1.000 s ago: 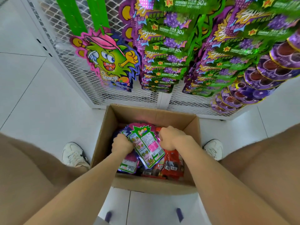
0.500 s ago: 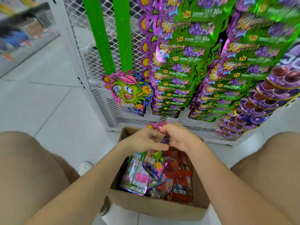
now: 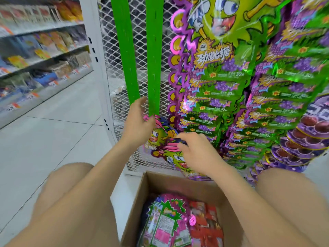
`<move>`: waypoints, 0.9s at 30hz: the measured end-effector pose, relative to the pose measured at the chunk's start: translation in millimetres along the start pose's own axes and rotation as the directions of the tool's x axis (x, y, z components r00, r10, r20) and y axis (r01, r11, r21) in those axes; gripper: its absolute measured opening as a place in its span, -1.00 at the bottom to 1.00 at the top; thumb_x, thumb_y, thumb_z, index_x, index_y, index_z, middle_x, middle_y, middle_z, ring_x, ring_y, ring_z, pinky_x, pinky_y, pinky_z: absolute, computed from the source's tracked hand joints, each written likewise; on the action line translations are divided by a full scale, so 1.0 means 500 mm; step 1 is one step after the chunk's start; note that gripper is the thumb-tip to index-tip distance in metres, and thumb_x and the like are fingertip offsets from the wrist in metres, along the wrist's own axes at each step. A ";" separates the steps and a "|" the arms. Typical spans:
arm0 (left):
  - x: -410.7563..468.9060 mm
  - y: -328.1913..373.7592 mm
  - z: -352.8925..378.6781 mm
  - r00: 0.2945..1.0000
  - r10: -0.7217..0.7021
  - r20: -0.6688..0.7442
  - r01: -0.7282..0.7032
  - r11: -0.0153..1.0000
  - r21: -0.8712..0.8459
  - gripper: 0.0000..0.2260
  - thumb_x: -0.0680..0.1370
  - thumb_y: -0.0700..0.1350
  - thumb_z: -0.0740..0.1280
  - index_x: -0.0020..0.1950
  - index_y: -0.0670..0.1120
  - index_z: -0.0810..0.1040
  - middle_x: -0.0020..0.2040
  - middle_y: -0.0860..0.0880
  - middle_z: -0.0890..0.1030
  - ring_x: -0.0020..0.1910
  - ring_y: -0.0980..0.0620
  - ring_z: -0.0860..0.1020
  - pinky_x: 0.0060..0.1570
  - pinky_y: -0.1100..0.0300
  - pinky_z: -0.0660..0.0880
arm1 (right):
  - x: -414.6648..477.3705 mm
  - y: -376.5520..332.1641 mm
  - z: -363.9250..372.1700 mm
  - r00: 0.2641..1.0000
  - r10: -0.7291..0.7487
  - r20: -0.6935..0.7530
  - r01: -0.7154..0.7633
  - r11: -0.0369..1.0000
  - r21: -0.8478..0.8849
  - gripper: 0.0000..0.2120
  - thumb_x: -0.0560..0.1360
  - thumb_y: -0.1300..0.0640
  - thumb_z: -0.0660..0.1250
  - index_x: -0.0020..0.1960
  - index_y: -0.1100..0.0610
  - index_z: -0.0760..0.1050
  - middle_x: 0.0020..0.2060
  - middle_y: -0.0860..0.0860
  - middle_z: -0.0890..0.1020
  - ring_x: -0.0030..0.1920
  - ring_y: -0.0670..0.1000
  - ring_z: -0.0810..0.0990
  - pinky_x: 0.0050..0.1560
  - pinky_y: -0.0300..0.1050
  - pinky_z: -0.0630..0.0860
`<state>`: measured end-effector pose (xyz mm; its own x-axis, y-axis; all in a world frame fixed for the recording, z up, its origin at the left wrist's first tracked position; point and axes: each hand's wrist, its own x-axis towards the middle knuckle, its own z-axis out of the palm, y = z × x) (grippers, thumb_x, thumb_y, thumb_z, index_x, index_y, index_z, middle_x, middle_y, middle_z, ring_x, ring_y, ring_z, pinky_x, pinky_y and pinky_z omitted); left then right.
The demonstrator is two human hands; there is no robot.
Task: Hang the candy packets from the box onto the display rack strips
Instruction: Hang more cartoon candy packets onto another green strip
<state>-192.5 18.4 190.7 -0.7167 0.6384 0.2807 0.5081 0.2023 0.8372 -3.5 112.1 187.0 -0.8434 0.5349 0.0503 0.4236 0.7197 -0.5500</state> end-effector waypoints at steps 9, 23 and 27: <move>0.051 0.020 0.039 0.983 -0.117 -0.140 0.090 0.978 -0.187 -0.81 0.64 -0.07 0.42 0.24 0.06 0.53 0.05 0.15 0.58 -0.01 0.07 0.57 0.15 -0.10 0.58 | 0.076 -0.015 -0.013 0.969 -0.094 -0.227 0.099 0.995 0.009 -0.65 0.63 0.19 0.20 0.37 -0.01 0.54 -0.21 -0.02 0.57 -0.27 -0.04 0.50 -0.10 0.07 0.60; -0.029 0.062 -0.050 0.971 -0.214 0.107 0.228 0.963 -0.142 -0.68 0.70 0.16 0.27 -0.10 0.07 0.71 -0.17 0.14 0.75 -0.12 0.24 0.66 -0.06 0.27 0.46 | 0.107 -0.078 0.025 0.890 -0.088 -0.447 0.189 0.964 0.187 -0.83 0.56 -0.09 0.43 0.10 -0.07 0.67 -0.09 -0.16 0.73 0.04 -0.01 0.68 0.08 0.02 0.60; -0.037 0.057 -0.063 0.965 -0.204 0.166 0.231 0.959 -0.166 -0.63 0.70 0.20 0.25 0.00 0.03 0.75 -0.10 0.11 0.78 -0.08 0.23 0.72 0.00 0.31 0.53 | 0.117 -0.079 0.031 0.888 -0.022 -0.458 0.153 0.956 0.251 -0.84 0.56 -0.09 0.38 0.01 -0.05 0.67 -0.14 -0.14 0.71 0.04 0.08 0.67 0.05 0.11 0.61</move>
<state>-179.8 -10.9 223.9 -0.7157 0.6981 0.0224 0.2426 0.2184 0.9452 -74.7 108.4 198.7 -0.6072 0.6623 0.4389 0.1925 0.6585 -0.7276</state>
